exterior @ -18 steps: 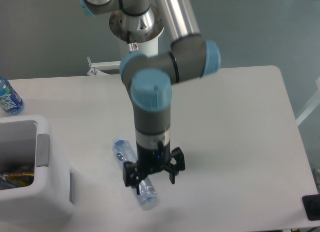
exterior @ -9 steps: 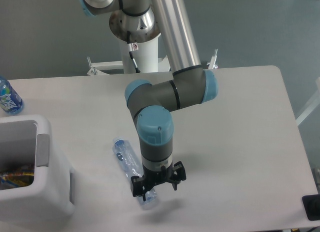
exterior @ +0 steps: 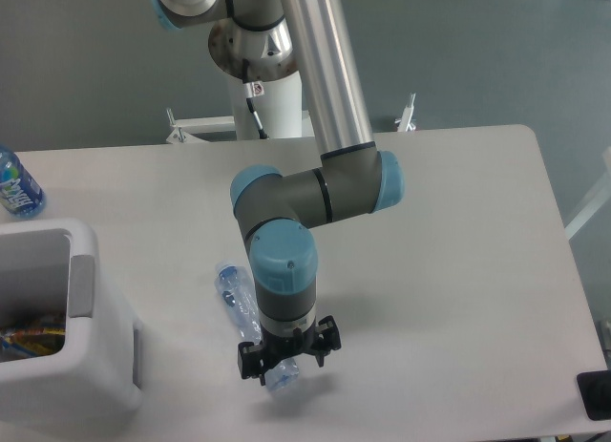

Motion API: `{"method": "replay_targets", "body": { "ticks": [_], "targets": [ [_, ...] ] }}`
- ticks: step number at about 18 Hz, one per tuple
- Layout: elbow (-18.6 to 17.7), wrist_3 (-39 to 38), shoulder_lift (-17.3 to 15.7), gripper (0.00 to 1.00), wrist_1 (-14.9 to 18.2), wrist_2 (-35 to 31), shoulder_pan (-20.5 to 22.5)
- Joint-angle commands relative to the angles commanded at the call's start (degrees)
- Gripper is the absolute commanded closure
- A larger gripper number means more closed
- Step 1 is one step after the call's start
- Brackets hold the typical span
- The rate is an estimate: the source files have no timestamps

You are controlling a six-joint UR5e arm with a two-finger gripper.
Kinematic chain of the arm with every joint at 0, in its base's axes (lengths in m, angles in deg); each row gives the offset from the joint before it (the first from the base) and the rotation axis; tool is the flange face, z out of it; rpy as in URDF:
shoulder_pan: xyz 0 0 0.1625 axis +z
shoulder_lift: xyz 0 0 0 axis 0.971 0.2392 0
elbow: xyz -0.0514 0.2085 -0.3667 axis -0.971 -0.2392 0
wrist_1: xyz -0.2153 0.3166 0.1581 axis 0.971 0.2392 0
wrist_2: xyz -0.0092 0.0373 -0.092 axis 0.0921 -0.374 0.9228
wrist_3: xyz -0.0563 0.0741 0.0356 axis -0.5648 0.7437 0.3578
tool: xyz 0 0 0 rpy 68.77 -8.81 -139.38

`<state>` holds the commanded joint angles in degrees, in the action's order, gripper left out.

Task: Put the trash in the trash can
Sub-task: 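Lower the gripper around the bottle's middle and close on it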

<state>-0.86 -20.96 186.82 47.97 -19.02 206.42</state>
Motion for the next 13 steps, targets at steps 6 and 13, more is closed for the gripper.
{"method": "replay_targets", "body": {
  "ticks": [6, 13],
  "targets": [
    [0.0, 0.0, 1.4, 0.00, -0.8, -0.5, -0.2],
    [0.4, 0.2, 2.8, 0.00, -1.0, -0.8, -0.3]
  ]
}}
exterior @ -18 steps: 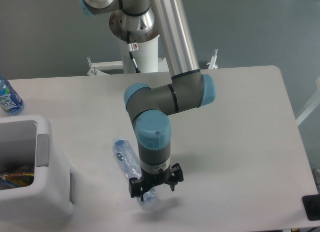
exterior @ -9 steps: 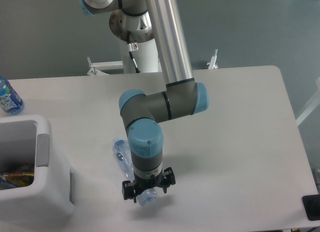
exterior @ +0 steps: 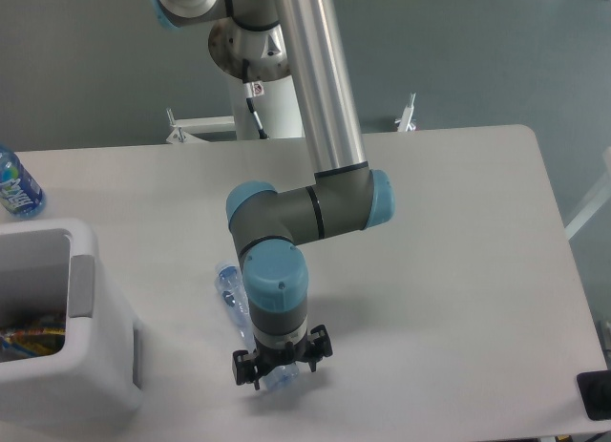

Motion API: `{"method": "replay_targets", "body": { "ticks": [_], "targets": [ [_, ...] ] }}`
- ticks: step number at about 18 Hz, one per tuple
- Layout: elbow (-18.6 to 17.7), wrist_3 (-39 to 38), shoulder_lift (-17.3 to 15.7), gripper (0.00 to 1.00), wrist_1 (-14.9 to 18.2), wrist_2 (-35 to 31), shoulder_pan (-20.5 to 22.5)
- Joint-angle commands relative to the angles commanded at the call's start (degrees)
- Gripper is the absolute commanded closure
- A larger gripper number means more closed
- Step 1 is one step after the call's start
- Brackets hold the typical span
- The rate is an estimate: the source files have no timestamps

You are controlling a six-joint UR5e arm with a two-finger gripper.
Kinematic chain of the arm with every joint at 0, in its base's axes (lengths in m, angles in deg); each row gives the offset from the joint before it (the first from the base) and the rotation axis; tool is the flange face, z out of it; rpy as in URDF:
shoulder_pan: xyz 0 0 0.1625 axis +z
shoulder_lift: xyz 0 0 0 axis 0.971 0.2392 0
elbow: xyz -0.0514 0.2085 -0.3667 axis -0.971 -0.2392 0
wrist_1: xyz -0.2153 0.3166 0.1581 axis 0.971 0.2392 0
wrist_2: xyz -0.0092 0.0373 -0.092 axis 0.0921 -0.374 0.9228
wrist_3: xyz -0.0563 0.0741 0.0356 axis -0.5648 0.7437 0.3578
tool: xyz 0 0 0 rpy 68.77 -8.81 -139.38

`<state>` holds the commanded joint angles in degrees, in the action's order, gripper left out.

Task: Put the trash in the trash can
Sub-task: 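Lower the gripper around the bottle's middle and close on it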

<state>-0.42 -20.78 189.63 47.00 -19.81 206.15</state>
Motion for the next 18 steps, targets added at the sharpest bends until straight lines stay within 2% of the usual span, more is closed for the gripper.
{"method": "replay_targets", "body": {
  "ticks": [8, 13, 18],
  "targets": [
    [0.0, 0.0, 1.1, 0.00, 0.0, -1.8, -1.1],
    [0.0, -0.1, 1.1, 0.15, 0.0, -2.3, -1.2],
    [0.1, -0.1, 1.1, 0.15, 0.0, -2.5, -1.2]
  ]
}}
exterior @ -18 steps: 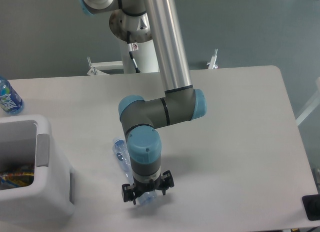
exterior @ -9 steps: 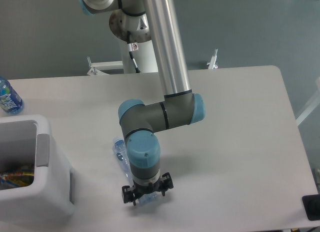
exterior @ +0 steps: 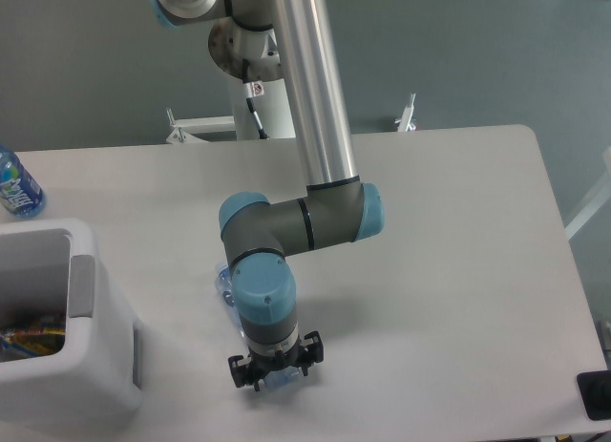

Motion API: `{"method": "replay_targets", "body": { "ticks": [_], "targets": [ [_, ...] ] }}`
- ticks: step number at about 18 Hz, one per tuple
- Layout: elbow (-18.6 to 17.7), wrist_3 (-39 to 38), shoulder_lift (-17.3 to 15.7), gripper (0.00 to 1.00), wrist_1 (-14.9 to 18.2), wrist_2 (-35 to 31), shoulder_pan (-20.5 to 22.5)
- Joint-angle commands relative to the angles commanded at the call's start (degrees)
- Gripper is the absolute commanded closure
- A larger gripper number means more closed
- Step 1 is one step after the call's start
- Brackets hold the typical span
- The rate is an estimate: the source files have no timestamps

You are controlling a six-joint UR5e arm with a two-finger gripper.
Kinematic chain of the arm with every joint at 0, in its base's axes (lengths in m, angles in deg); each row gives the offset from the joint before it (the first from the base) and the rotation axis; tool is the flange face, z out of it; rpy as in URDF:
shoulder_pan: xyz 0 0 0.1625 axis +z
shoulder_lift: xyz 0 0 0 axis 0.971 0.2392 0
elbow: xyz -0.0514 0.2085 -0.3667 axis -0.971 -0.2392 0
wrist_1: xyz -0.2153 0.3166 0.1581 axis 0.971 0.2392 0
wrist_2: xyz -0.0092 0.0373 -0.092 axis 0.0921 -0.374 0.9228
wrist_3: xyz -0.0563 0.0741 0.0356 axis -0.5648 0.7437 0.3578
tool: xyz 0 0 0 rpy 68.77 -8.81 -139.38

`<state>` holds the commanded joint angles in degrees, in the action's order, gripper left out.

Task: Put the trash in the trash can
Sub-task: 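Lower the gripper around the bottle's middle and close on it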

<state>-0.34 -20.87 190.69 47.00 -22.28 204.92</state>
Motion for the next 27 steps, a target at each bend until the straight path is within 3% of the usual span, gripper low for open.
{"method": "replay_targets", "body": {
  "ticks": [8, 13, 27],
  "targets": [
    [-0.1, 0.1, 0.3, 0.15, 0.0, -0.2, 0.0],
    [-0.1, 0.2, 0.1, 0.28, 0.1, -0.2, 0.0],
    [0.0, 0.7, -0.4, 0.38, 0.2, -0.2, 0.0]
  ]
}}
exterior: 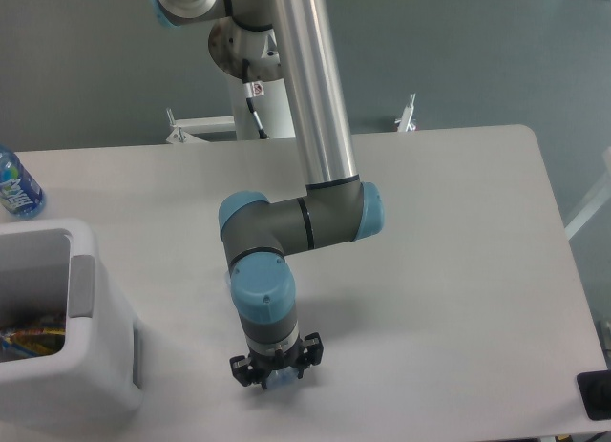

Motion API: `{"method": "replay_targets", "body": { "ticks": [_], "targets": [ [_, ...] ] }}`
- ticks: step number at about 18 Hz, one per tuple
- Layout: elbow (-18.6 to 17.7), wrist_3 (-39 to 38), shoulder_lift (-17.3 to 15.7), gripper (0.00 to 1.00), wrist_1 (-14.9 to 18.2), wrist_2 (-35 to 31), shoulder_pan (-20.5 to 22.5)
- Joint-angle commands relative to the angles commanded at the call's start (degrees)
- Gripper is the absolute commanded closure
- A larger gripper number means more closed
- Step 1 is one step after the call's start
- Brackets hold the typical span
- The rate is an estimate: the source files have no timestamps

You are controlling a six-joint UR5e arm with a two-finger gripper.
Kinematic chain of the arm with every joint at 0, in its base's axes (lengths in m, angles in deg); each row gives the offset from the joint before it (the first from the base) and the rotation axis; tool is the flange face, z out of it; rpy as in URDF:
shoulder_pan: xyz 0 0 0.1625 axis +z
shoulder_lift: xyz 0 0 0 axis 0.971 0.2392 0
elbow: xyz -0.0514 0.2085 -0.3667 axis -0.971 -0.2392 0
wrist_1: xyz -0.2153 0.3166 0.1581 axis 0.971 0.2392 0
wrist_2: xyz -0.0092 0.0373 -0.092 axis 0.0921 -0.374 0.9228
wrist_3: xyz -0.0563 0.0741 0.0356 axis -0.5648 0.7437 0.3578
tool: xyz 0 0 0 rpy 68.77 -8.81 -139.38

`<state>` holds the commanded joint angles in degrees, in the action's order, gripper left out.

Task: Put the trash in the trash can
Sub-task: 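Lower the gripper around the bottle's middle and close on it, then lift the bottle and carry it over the trash bin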

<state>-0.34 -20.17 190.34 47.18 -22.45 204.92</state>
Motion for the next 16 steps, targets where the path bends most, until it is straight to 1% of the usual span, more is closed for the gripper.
{"method": "replay_targets", "body": {
  "ticks": [6, 10, 13, 16],
  "targets": [
    [0.4, 0.1, -0.6, 0.40, 0.0, 0.1, 0.0],
    [0.7, 0.6, -1.9, 0.41, 0.3, 0.2, 0.1],
    [1.4, 0.8, -2.8, 0.41, 0.4, 0.3, 0.4],
    [3.5, 0.9, -4.6, 0.41, 0.3, 0.4, 0.9]
  ]
}}
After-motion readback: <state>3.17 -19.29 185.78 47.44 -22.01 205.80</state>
